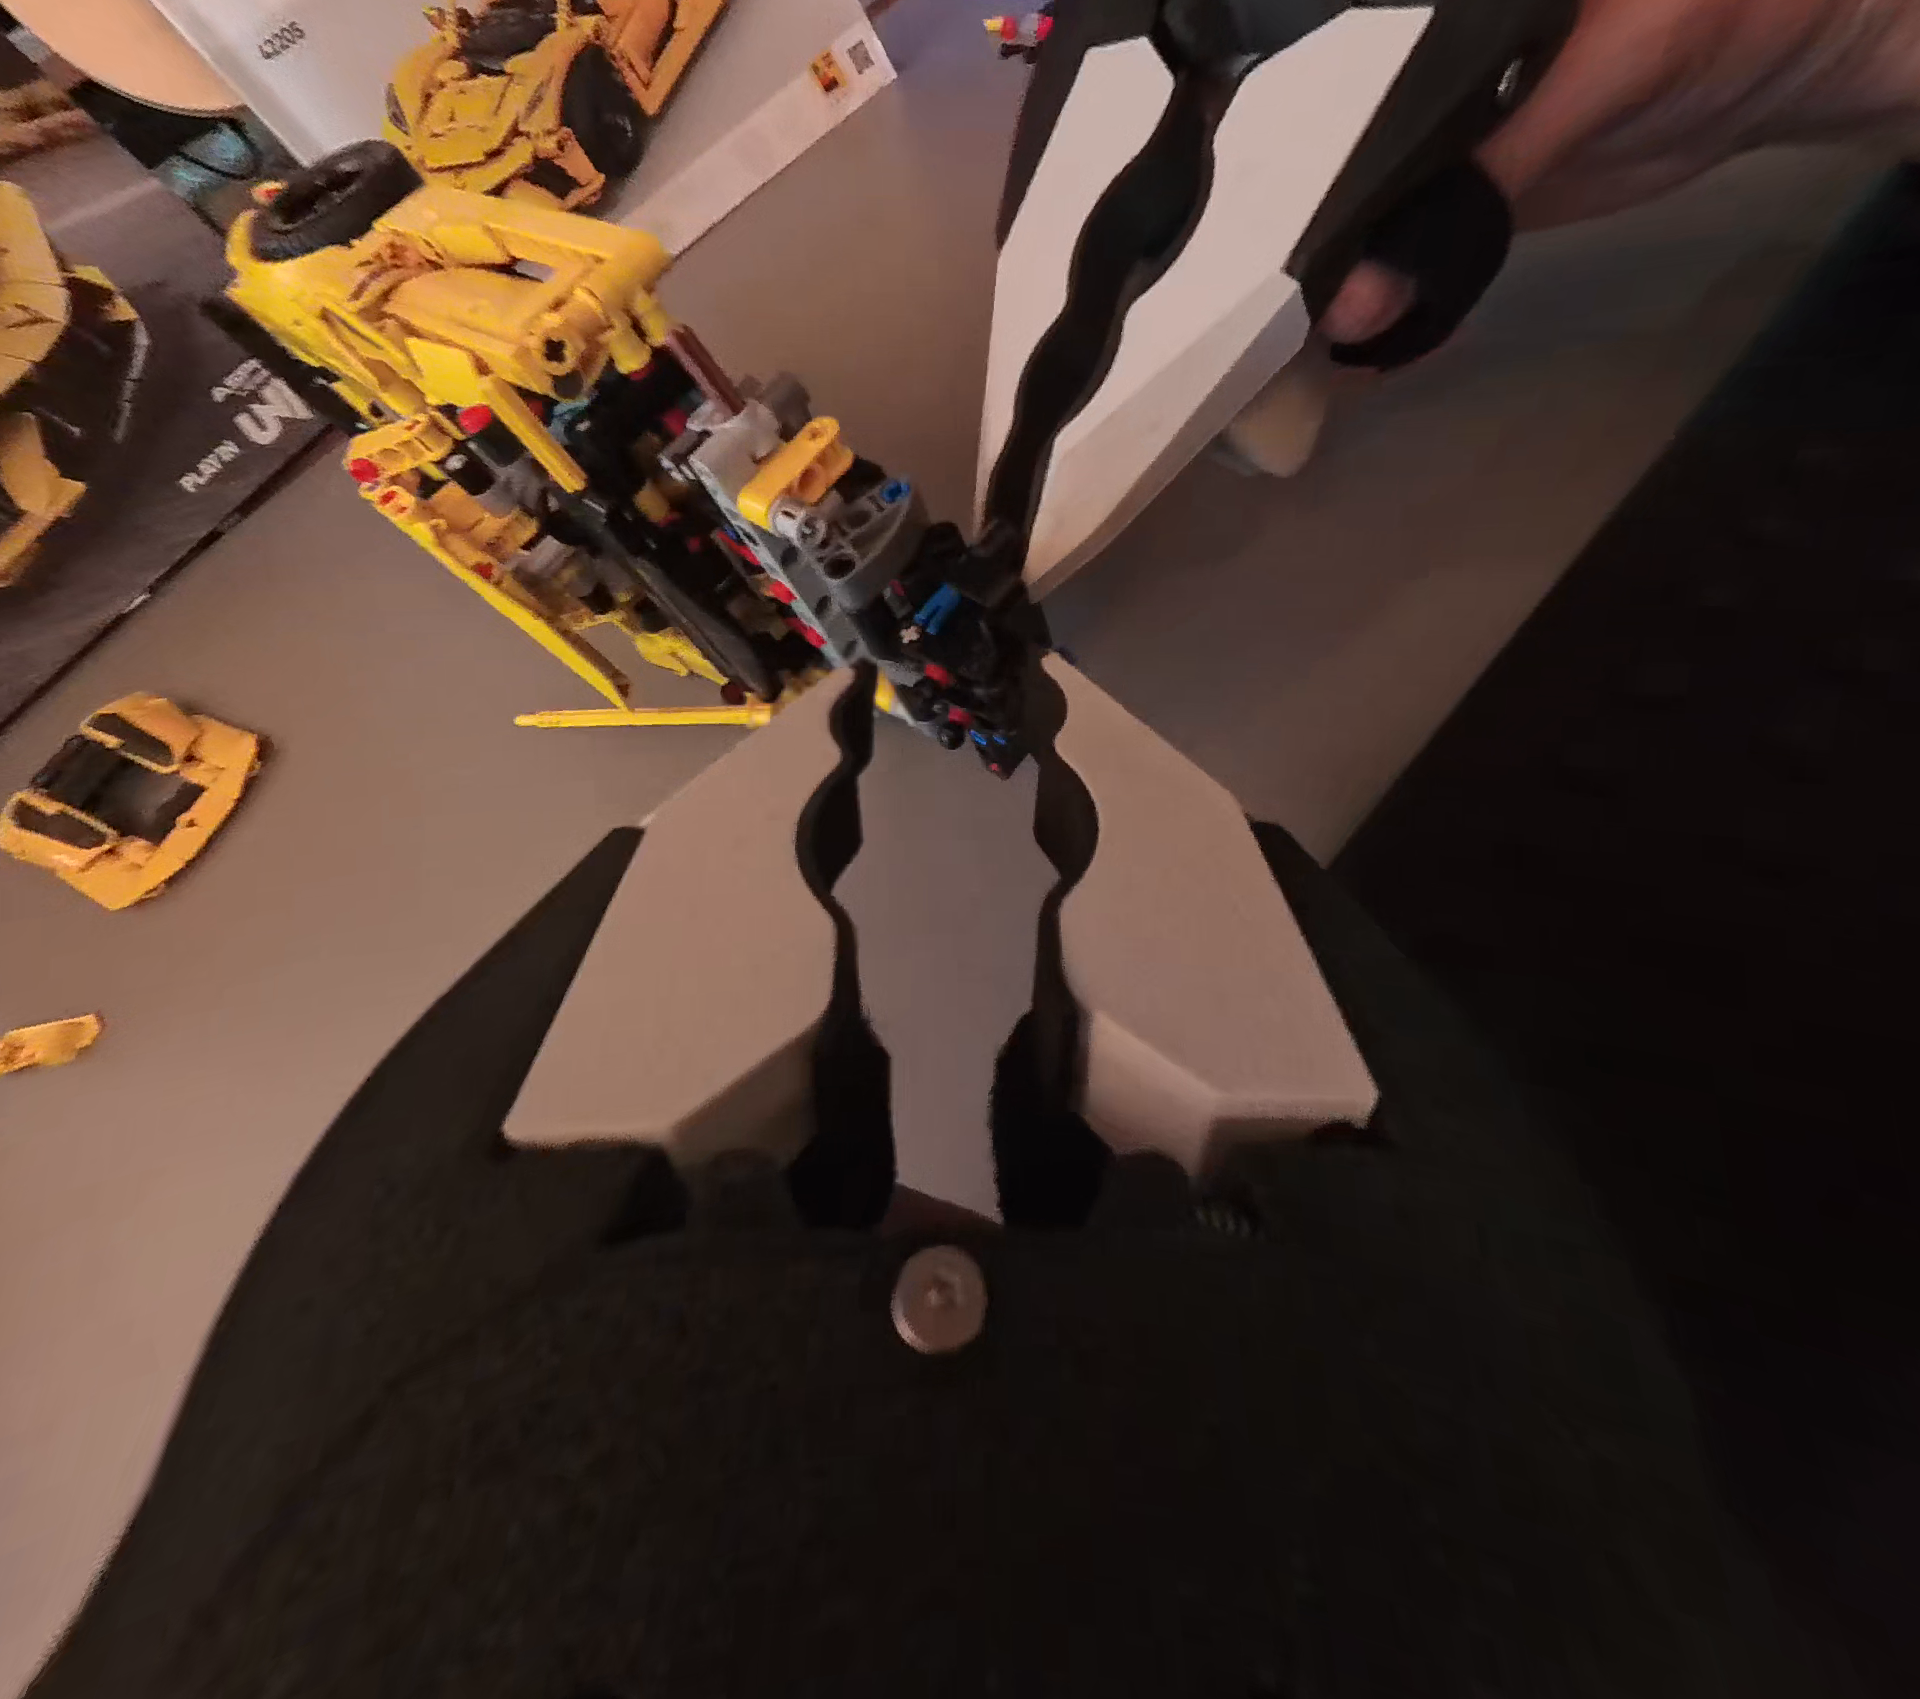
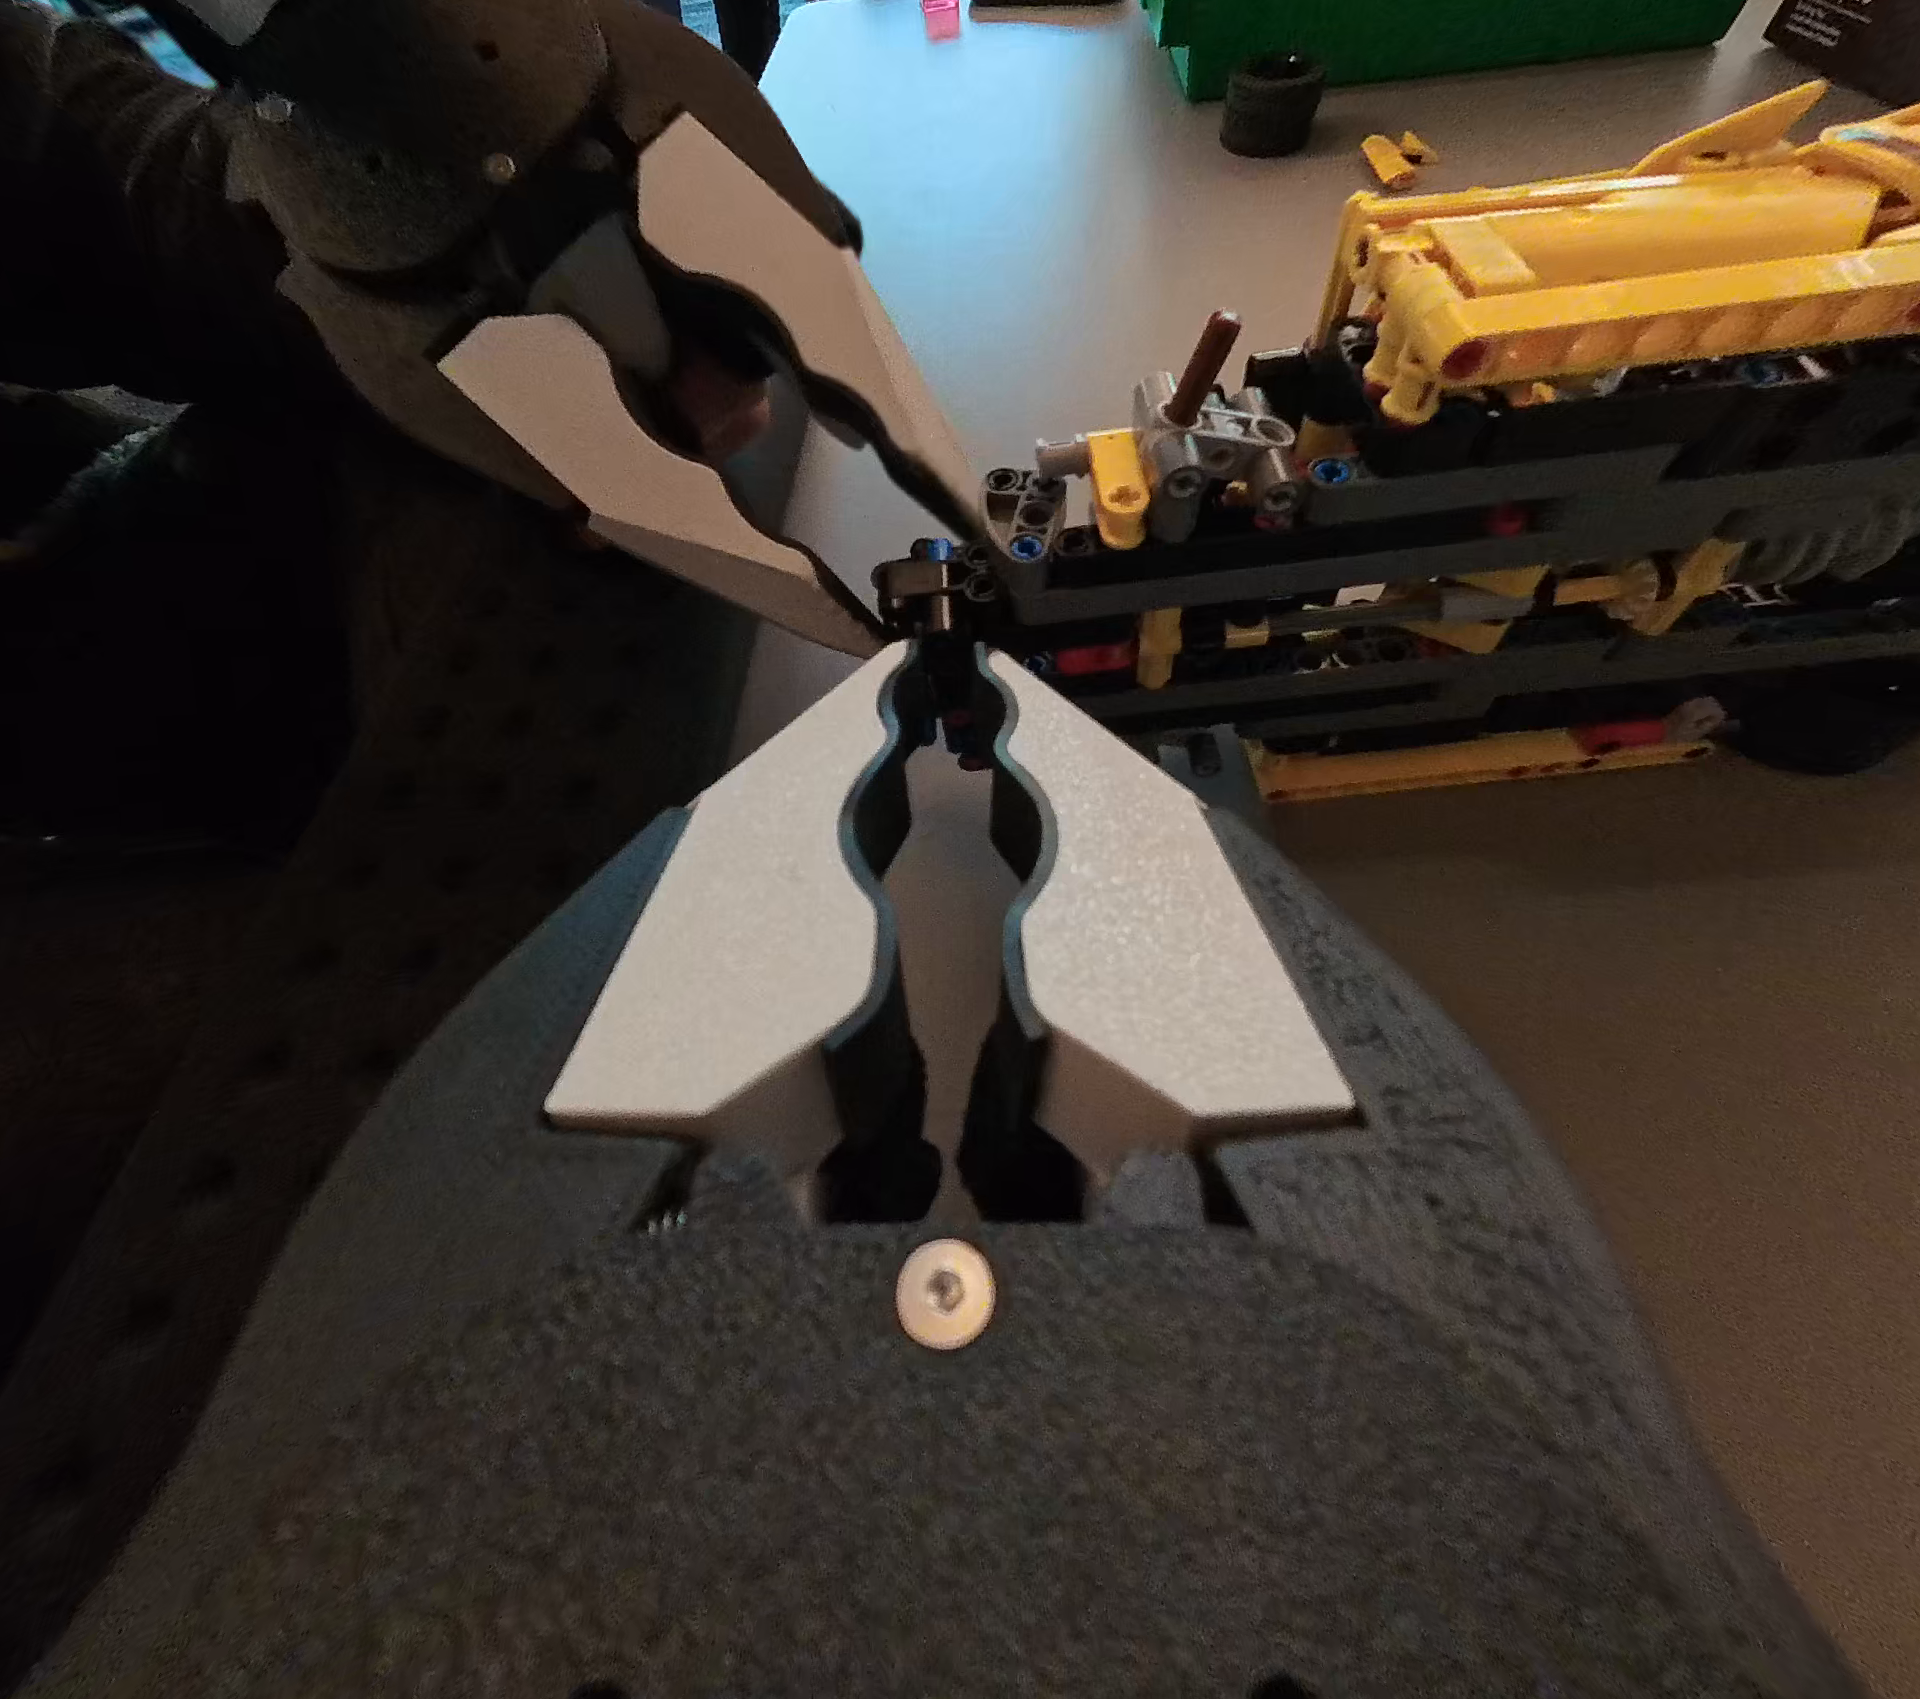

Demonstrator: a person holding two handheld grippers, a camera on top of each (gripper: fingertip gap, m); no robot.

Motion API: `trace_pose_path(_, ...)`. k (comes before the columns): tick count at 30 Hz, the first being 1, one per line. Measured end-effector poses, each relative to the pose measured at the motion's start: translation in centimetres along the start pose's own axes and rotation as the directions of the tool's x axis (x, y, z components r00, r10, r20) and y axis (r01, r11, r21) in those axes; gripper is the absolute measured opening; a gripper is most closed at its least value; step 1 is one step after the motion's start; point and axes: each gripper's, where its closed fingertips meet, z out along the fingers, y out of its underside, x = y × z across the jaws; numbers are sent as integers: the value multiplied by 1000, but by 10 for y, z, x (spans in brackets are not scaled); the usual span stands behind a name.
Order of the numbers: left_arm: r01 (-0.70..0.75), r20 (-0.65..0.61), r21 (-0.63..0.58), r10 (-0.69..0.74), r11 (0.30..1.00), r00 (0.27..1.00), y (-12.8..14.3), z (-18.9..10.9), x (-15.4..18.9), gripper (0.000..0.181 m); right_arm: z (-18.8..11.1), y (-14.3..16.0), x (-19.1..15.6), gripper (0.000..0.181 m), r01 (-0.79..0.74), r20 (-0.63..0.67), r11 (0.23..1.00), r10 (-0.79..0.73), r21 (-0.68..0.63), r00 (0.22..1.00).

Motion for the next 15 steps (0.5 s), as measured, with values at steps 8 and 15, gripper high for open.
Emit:
trace_pose_path(8,-86,-59,10,86,996,995,2,1,3,21,-1,1,-1,7,16,3,1000,-16,-8,1000)
trace_pose_path(15,-107,-162,44,112,993,980,4,-5,4,20,0,2,-6,7,20,46,1000,-19,-6,999)
